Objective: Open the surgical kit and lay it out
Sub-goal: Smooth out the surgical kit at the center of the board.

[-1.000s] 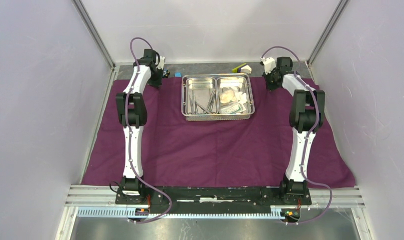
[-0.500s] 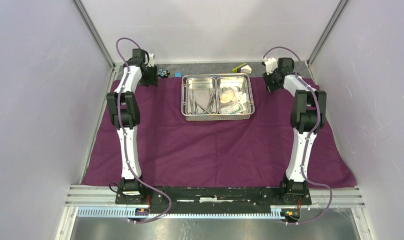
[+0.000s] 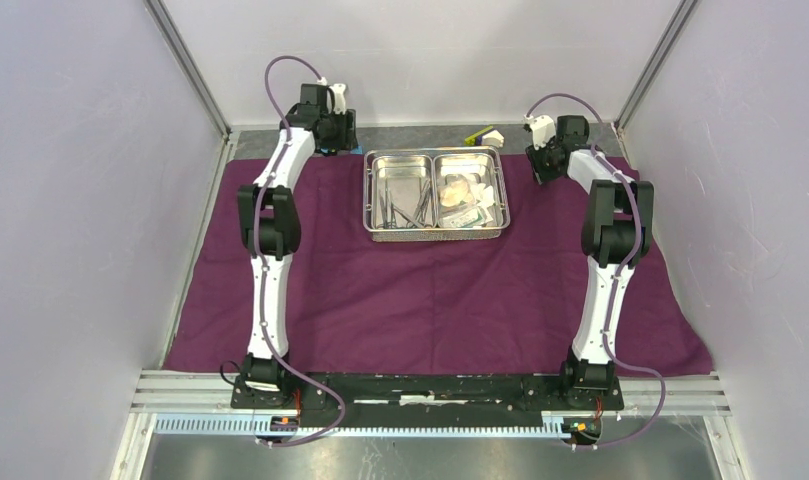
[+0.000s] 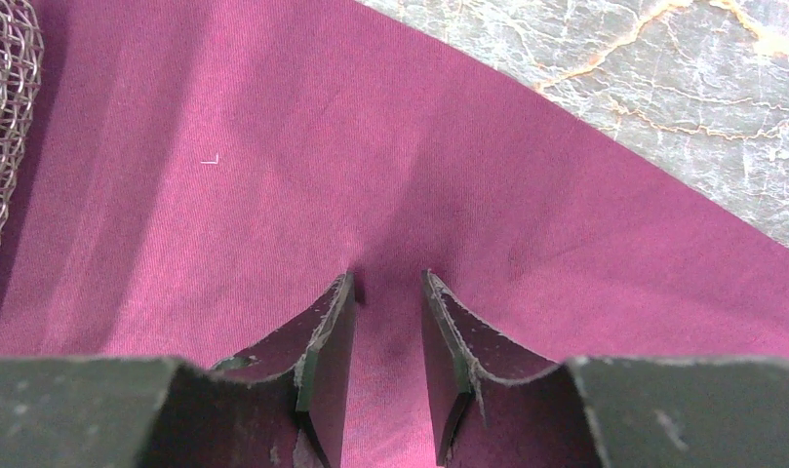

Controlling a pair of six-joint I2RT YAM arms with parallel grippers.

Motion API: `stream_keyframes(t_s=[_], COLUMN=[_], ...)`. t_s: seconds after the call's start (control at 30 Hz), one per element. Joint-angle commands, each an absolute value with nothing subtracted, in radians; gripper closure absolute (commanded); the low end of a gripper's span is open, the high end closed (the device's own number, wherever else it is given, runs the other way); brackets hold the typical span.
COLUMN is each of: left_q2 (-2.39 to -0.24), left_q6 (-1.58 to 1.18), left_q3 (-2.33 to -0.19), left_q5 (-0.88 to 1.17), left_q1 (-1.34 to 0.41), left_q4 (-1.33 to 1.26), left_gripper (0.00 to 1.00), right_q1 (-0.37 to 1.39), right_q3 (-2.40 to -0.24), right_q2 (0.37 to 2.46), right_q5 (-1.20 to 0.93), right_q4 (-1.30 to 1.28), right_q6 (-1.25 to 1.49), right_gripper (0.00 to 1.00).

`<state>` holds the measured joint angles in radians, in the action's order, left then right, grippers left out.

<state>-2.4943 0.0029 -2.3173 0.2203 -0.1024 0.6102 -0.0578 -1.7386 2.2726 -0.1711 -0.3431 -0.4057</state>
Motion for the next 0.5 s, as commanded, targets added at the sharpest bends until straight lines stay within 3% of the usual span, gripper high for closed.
stream_keyframes(t_s=[0.0,0.27,0.47], left_q2=[-2.538,-2.605,-2.616], left_q6=[-0.041,-0.037,-0.038], left_q3=[-2.407,-2.457,-2.454], left_q5=[0.210,0.181,0.202], left_q1=[-0.105,-0.109,-0.110], left_q4=[0.527,0.532,0.547], left_gripper=[0.39,0.46,0.44], right_q1=[-0.066,-0.066,-0.066], right_q3=[-1.745,-1.735,-1.739], right_q2=[2.245,2.247,2.254], right_q5=[-0.137,-0.129,-0.127], right_q4=[-0.367,-0.368,-0.366], right_q6=[-0.410,-0.419,-0.415], right_gripper=[0.63,0.64,0.65])
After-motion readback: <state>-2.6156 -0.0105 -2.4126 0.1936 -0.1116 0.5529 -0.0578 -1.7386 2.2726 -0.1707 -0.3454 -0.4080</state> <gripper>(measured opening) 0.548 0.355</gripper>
